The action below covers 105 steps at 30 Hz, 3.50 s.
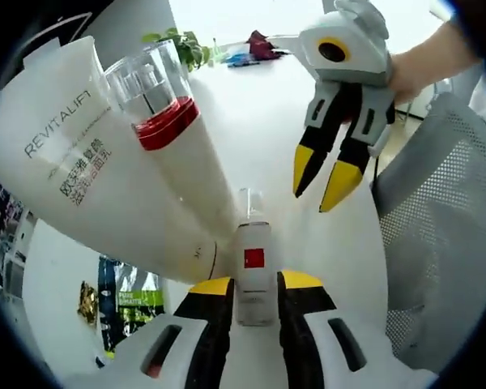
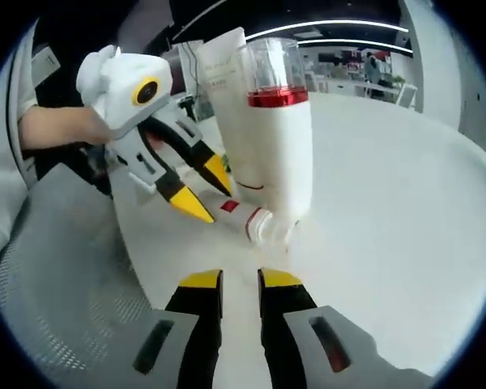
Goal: Arrange the skincare products in the storage area until every visible bottle or jar stands upright without overlapping.
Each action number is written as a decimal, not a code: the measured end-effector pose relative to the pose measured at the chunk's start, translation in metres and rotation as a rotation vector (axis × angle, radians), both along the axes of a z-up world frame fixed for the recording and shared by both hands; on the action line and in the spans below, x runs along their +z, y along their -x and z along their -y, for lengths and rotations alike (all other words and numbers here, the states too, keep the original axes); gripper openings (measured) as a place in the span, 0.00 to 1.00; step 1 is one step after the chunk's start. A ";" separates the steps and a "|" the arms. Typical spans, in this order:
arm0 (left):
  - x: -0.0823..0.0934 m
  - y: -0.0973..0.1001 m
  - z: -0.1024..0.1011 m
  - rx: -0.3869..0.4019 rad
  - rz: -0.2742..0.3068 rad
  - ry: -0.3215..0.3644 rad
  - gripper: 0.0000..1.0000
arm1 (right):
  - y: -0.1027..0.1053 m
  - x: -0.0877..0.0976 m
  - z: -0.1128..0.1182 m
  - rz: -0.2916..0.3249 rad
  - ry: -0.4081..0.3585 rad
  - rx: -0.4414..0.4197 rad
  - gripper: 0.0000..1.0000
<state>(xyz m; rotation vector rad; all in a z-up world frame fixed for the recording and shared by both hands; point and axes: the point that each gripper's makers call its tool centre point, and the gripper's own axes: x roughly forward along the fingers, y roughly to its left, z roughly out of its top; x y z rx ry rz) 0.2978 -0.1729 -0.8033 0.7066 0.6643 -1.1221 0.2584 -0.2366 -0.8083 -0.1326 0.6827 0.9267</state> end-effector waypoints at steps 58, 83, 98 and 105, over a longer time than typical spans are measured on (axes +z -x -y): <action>0.098 0.030 0.033 0.186 0.125 0.255 0.21 | -0.011 0.089 -0.016 -0.564 -0.919 -0.715 0.31; 0.133 0.043 0.025 0.218 0.106 0.408 0.24 | -0.006 0.132 -0.023 -0.342 -0.918 -0.551 0.18; 0.214 0.063 0.011 0.113 -0.145 0.736 0.32 | 0.020 0.190 -0.026 -0.030 -0.811 -0.041 0.18; 0.228 0.058 0.006 0.024 -0.116 0.706 0.30 | 0.038 0.186 -0.040 0.132 -0.511 0.273 0.18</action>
